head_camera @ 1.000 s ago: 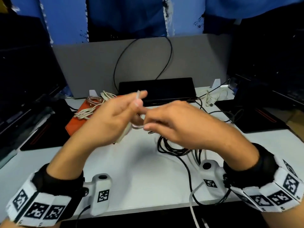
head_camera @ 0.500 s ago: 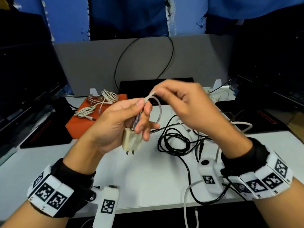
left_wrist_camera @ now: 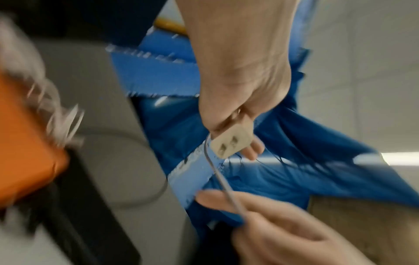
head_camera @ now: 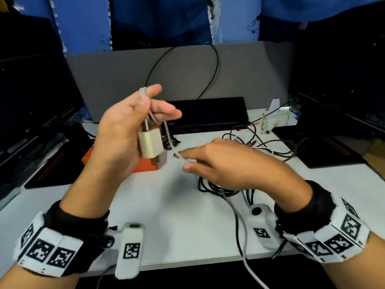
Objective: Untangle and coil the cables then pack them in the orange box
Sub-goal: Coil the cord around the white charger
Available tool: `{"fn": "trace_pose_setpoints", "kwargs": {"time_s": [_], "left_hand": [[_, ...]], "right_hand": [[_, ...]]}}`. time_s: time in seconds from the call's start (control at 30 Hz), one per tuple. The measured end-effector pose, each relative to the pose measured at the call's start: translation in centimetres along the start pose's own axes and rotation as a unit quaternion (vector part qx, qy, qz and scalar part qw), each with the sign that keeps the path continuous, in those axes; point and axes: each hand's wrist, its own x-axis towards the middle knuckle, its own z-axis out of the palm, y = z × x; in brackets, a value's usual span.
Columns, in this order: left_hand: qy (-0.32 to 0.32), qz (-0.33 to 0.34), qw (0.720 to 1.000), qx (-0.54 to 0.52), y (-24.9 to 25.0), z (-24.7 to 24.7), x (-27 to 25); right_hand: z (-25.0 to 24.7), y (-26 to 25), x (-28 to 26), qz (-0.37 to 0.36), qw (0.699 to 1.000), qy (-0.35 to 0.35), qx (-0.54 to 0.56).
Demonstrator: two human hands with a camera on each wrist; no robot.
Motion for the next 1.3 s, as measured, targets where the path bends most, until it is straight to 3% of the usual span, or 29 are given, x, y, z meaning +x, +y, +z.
{"fn": "trace_pose_setpoints", "kwargs": {"time_s": [0.1,0.2,0.27,0.33,0.47,0.6,0.77,0.83,0.97,1.07,1.17,1.23,1.3], "left_hand": [[-0.064,-0.031,0.973,0.222,-0.8,-0.3,-0.3],[-0.189,-0.074,0.933,0.297,-0.8,-0.1,-0.8],[-0.227,-0.09,0.944,0.224,-0.4,0.6,-1.1],[-0.221,-0.098,0.964,0.111,0.0,1.1,-1.3],[-0.189,-0.103,0.976,0.03,-0.5,1.1,-1.1],[-0.19,-0.119,0.971,-0.079,-0.9,1.5,-1.2],[-0.18,-0.136,0.942,-0.248,-1.7,3.0,-2.3],[-0.208,-0.146,0.919,-0.301,-1.9,2.8,-2.2],[-0.193,-0.086,0.955,-0.21,-0.4,2.0,-2.1],[-0.2,-0.105,0.941,-0.25,-0.3,1.3,-1.6],[-0.131,-0.096,0.959,-0.232,0.4,1.2,-1.2],[-0.08,-0.085,0.977,-0.176,0.6,1.0,-1.0],[-0.069,-0.062,0.991,-0.091,0.9,1.1,-1.0]], "right_hand": [[-0.6,-0.8,-0.4,-0.048,0.999,0.013,0.014],[-2.0,-0.8,-0.8,-0.058,0.991,0.087,0.086],[-2.6,-0.5,-1.1,-0.048,0.968,0.161,0.184],[-2.5,-0.3,-1.0,-0.04,0.94,0.207,0.267],[-1.6,0.1,0.1,-0.029,0.937,0.218,0.273],[-1.6,0.8,0.4,-0.031,0.938,0.226,0.259],[-1.8,1.1,0.5,-0.026,0.923,0.265,0.279],[-1.6,1.1,0.5,-0.026,0.92,0.264,0.288],[-1.4,0.8,0.5,-0.047,0.922,0.257,0.286],[-0.9,1.3,0.9,-0.031,0.922,0.256,0.289],[0.1,1.9,1.5,0.01,0.935,0.189,0.3],[0.7,1.8,1.7,0.026,0.954,0.127,0.269],[0.9,1.1,1.4,0.038,0.976,0.046,0.211]]}}
